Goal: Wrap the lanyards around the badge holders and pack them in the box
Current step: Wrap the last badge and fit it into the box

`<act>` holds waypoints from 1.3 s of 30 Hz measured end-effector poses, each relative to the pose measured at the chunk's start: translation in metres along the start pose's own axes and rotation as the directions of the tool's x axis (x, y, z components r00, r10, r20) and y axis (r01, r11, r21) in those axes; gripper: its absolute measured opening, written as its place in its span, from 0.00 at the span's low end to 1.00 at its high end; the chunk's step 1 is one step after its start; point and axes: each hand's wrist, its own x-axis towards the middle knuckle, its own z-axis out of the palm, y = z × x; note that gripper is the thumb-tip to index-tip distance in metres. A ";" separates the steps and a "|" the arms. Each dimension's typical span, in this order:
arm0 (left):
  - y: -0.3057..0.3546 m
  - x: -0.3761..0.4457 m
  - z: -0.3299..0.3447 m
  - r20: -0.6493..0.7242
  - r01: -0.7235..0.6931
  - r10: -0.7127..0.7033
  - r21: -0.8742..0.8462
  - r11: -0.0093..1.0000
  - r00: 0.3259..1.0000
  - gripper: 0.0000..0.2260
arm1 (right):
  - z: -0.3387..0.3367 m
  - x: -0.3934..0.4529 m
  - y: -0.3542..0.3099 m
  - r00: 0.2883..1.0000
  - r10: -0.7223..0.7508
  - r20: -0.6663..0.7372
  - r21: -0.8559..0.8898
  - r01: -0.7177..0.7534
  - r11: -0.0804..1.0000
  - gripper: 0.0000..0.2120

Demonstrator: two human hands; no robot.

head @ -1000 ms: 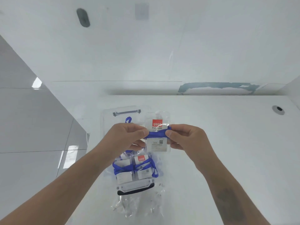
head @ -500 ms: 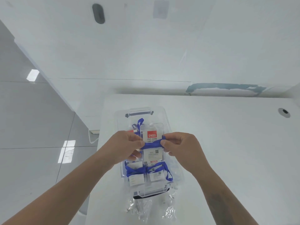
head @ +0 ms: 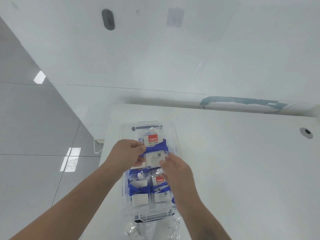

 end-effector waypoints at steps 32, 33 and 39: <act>-0.037 0.106 0.053 -0.107 0.152 -0.129 0.242 0.958 0.986 0.11 | 0.039 0.058 0.043 0.826 0.546 -0.141 0.646 -0.341 0.683 0.11; -0.039 0.107 0.054 -0.114 0.144 -0.119 0.252 0.957 0.986 0.11 | 0.039 0.056 0.042 0.850 0.512 -0.120 0.657 -0.319 0.683 0.14; -0.040 0.104 0.052 -0.152 0.097 -0.040 0.383 0.919 0.987 0.10 | 0.035 0.040 0.022 0.804 0.589 -0.080 0.682 -0.387 0.621 0.11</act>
